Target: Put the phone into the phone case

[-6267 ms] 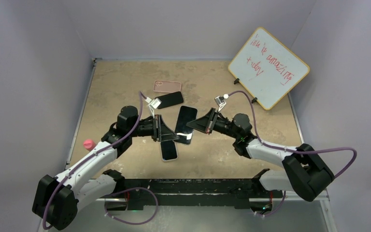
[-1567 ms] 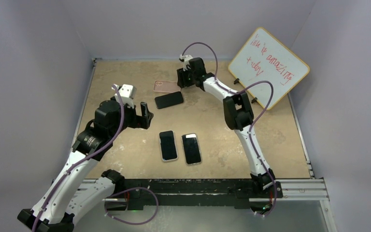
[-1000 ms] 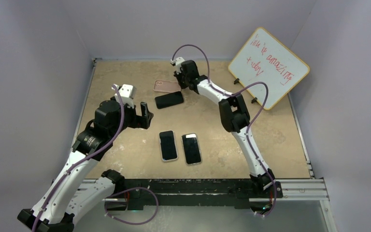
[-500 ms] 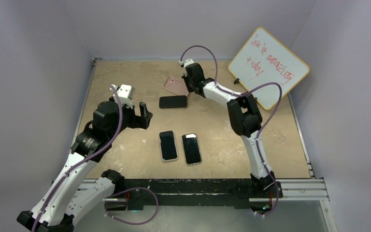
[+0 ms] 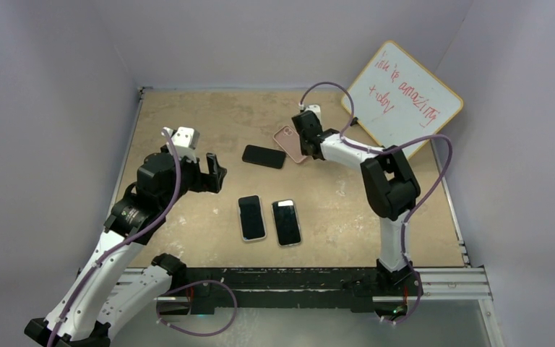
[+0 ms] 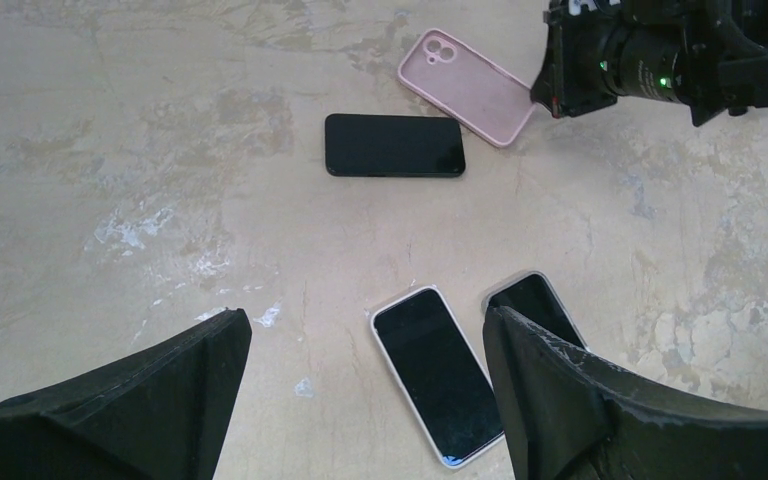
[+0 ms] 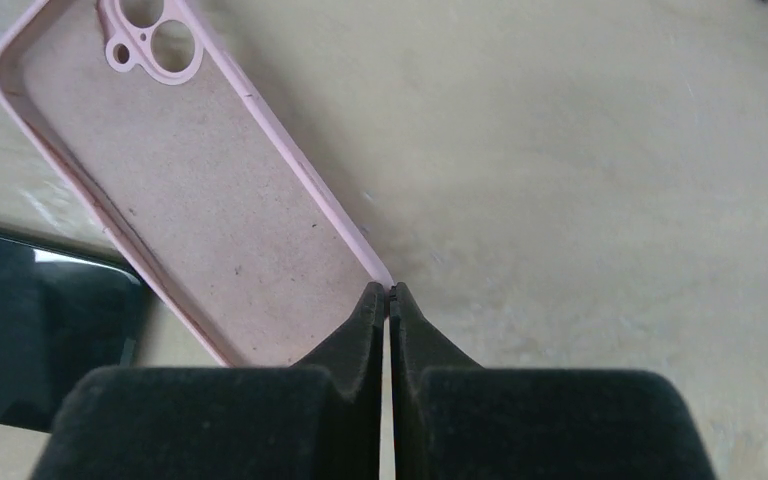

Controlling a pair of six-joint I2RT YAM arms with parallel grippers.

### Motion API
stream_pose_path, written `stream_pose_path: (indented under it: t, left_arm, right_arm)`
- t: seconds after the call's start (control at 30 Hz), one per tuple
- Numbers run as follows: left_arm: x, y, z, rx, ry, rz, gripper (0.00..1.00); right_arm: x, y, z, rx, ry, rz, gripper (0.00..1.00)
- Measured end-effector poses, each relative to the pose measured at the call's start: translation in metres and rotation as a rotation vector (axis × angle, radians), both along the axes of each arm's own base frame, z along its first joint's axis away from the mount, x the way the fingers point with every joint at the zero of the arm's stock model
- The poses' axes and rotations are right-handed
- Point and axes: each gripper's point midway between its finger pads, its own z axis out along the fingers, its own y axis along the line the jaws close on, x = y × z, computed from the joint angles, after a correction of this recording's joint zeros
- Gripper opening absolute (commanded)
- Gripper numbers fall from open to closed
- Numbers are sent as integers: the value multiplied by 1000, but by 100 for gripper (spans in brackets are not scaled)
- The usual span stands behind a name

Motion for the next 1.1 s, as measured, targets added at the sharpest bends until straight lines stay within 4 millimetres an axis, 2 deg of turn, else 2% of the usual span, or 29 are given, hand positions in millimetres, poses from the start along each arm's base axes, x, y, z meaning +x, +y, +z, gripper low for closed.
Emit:
stream_pose_path:
  t: [0.17,0.3,0.43,0.53,0.6,0.77,0.87,1.0,1.1]
  left_arm:
    - [1,2,0,3,-3,11,90]
    - [1,2,0,4,-3,14,90]
    - [1,3,0,6,-3,17,90]
    - [1,3,0,6,-3,17,90]
    - [1,3,0,6,-3,17,90]
    - [1,3,1,5,-6,19,90]
    - [0,4,2,3,-9,19,90]
    - [0,4,3,2,-13,19,90]
    - [0,4,3,1,-15,19,90]
  right_arm:
    - [-32,-22,-11,-6,73,-97,0]
    - [-64,-32,-13,47,128,-162,2]
    - [-102,-37,-16,121,188,-183,17]
    - [-116,-35,-15,163,222,-181,33]
    - [-118,-32,-13,182,230,-173,43]
    - [-121,-26,-3,215,231,-143,56]
    - [-118,-17,9,240,209,-71,69]
    - [-103,5,28,285,165,62,85]
    - [-81,24,41,306,124,139,88]
